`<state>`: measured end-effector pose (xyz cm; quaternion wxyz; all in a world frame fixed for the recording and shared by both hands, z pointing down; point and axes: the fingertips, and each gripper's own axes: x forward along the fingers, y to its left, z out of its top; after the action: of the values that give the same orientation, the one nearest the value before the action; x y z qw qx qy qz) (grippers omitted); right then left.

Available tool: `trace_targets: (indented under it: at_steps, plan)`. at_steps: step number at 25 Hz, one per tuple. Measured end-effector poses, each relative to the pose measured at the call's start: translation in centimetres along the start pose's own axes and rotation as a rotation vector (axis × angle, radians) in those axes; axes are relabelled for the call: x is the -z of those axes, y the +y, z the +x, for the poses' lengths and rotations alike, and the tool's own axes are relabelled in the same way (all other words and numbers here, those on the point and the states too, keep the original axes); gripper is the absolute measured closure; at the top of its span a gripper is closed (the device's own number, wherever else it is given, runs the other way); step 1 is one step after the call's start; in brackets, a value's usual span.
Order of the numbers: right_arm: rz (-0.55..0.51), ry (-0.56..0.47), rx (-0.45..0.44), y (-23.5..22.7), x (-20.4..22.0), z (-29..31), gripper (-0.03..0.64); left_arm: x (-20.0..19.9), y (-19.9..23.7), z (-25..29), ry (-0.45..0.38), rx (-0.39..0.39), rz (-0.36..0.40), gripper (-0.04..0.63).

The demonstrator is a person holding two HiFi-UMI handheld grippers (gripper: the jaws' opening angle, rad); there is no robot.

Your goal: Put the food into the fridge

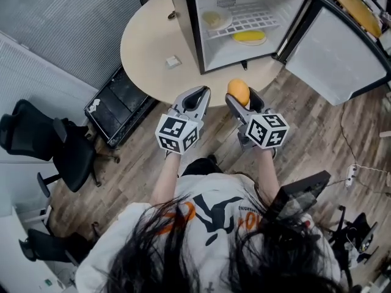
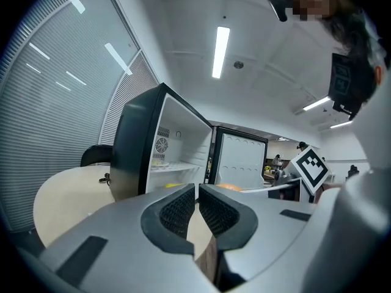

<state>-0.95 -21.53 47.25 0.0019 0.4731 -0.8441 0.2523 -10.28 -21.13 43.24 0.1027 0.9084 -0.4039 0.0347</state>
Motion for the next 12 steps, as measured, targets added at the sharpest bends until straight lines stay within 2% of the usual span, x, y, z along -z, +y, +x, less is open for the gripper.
trace_targets:
  at_steps: [12]
  plan:
    - [0.008, 0.039, 0.025, -0.8, 0.1, 1.8, 0.255, 1.4, 1.6, 1.0, 0.013, 0.021, -0.049, 0.583]
